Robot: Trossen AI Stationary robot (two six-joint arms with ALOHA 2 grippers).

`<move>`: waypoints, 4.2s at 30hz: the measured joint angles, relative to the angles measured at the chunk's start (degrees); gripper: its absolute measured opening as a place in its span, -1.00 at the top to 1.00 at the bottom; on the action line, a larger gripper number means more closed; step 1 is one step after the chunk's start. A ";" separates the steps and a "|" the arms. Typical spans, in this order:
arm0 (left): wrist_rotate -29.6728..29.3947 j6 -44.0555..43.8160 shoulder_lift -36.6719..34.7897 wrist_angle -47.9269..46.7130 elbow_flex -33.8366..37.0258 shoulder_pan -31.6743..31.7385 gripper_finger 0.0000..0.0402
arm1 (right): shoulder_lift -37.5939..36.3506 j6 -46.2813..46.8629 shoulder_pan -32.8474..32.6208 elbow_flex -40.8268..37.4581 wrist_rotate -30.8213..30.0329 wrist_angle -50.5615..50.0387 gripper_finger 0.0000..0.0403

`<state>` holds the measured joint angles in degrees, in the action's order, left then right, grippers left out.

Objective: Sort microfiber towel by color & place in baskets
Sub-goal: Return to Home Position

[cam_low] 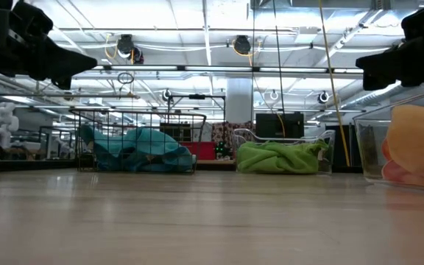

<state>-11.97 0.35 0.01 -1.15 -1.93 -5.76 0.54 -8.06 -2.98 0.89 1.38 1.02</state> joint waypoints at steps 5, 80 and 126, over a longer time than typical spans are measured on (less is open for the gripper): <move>1.18 -0.03 0.02 -0.33 -0.05 0.02 0.99 | 0.01 -0.03 0.00 0.00 -0.02 0.00 1.00; 8.68 1.57 0.24 3.41 1.64 0.00 0.88 | 0.00 -0.09 -0.01 -0.04 -0.03 0.42 1.00; 8.68 1.57 0.22 3.45 1.68 0.00 0.88 | 0.01 -0.09 -0.01 -0.04 -0.04 0.42 1.00</move>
<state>-3.29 1.91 0.24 2.30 -0.25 -5.76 0.54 -8.16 -2.99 0.84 1.34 1.43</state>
